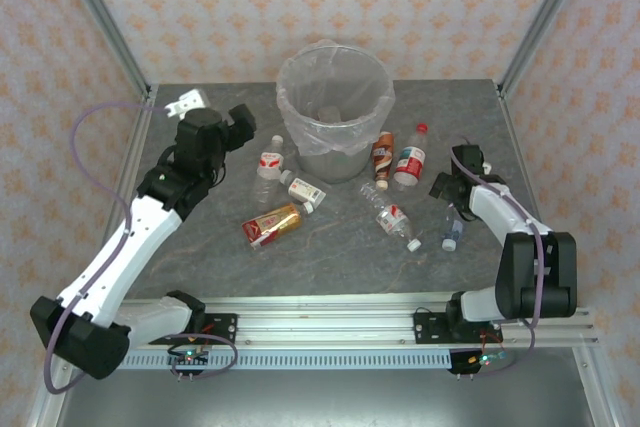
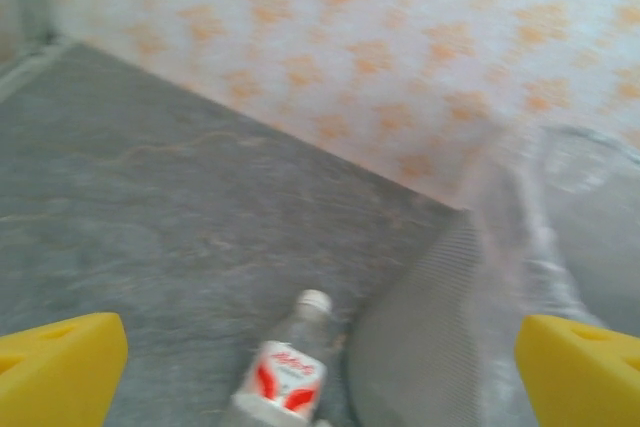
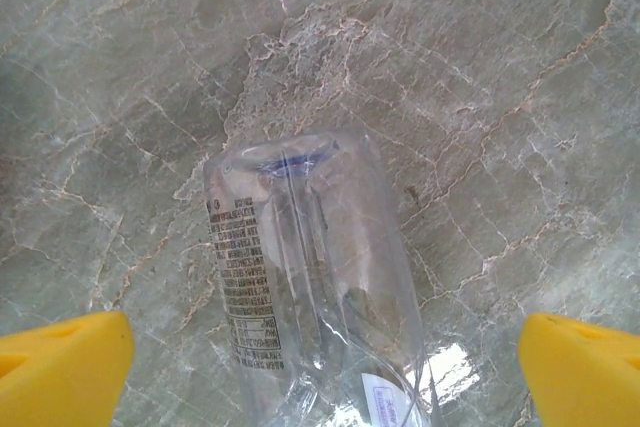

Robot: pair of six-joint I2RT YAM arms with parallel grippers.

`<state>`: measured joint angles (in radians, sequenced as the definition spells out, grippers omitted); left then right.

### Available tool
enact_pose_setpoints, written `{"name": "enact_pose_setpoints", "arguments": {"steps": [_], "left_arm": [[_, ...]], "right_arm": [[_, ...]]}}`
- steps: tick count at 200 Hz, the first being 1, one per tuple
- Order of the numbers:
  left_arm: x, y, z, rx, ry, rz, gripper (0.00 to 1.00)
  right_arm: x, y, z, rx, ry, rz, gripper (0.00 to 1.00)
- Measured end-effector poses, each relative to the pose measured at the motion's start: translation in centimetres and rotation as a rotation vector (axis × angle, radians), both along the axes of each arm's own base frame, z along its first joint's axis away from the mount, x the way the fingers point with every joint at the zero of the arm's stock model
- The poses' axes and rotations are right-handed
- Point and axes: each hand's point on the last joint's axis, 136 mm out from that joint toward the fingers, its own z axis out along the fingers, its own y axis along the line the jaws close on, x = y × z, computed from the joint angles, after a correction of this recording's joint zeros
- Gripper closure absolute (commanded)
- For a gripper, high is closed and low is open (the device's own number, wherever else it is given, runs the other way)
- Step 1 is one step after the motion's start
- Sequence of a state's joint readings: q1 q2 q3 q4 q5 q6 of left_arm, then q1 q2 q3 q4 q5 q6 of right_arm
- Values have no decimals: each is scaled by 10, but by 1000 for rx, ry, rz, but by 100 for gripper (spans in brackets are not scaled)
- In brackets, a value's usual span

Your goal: Put the plastic bottles in the bin

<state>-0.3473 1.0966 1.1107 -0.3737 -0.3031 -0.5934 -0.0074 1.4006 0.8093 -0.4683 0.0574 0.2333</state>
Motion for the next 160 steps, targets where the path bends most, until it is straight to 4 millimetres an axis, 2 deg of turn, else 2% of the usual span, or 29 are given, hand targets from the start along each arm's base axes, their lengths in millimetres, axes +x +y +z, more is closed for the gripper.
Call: {"name": "enact_pose_setpoints", "arguments": {"steps": [22, 54, 104, 144, 160], "left_arm": [[-17, 25, -23, -12, 13, 114, 0], [-28, 40, -44, -25, 25, 204, 0], [-30, 44, -60, -71, 35, 250, 0], [-30, 43, -60, -72, 36, 251, 0], [-31, 44, -61, -71, 38, 252, 0]], "right_arm": [[1, -1, -4, -11, 40, 23, 1], [5, -1, -16, 15, 94, 61, 2], [11, -3, -29, 22, 167, 139, 9], [6, -25, -41, 91, 194, 102, 17], [7, -25, -44, 102, 202, 106, 20]]}}
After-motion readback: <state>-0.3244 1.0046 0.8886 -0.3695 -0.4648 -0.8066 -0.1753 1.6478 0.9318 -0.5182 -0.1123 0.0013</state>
